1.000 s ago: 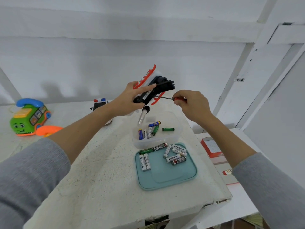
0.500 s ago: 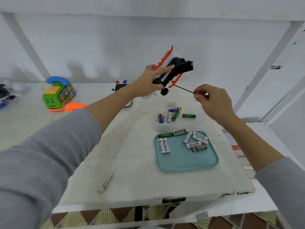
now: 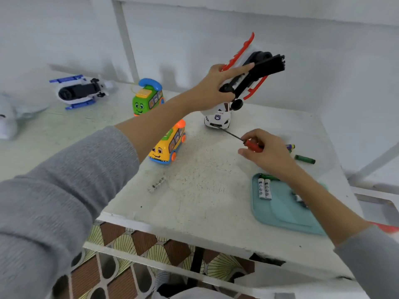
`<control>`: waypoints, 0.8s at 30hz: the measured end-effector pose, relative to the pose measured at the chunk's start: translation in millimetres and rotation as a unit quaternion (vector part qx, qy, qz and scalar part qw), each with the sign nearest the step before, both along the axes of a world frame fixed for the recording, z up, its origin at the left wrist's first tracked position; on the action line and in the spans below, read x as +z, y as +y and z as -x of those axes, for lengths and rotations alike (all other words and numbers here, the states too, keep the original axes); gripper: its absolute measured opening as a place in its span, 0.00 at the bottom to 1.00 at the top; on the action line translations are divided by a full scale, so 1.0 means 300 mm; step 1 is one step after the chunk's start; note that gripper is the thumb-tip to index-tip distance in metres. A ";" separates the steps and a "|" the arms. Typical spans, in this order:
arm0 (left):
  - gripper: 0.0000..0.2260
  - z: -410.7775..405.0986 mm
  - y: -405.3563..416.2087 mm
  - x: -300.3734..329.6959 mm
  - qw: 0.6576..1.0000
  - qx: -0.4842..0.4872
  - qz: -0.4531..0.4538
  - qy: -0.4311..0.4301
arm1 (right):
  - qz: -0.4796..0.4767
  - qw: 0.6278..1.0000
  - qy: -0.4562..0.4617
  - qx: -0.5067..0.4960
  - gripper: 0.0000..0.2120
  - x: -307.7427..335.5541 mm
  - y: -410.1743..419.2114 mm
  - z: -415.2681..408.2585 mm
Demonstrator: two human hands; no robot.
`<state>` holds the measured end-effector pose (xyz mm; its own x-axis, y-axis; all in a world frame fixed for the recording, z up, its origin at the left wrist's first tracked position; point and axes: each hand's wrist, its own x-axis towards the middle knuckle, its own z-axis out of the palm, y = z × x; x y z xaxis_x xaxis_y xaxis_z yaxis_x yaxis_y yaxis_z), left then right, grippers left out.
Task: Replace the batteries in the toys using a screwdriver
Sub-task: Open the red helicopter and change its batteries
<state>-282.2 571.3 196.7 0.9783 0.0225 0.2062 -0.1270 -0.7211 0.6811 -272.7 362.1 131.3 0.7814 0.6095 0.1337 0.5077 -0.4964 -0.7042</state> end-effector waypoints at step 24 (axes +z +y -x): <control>0.31 0.566 0.685 0.001 0.978 0.194 0.056 -0.053 | 0.129 0.959 0.113 0.223 0.20 -0.118 0.805 0.383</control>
<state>-452.0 776.7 197.0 0.8651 0.4155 0.2809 0.0672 -0.6510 0.7561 -387.5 603.7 95.9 0.4256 0.8804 -0.2092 0.5596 -0.4377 -0.7038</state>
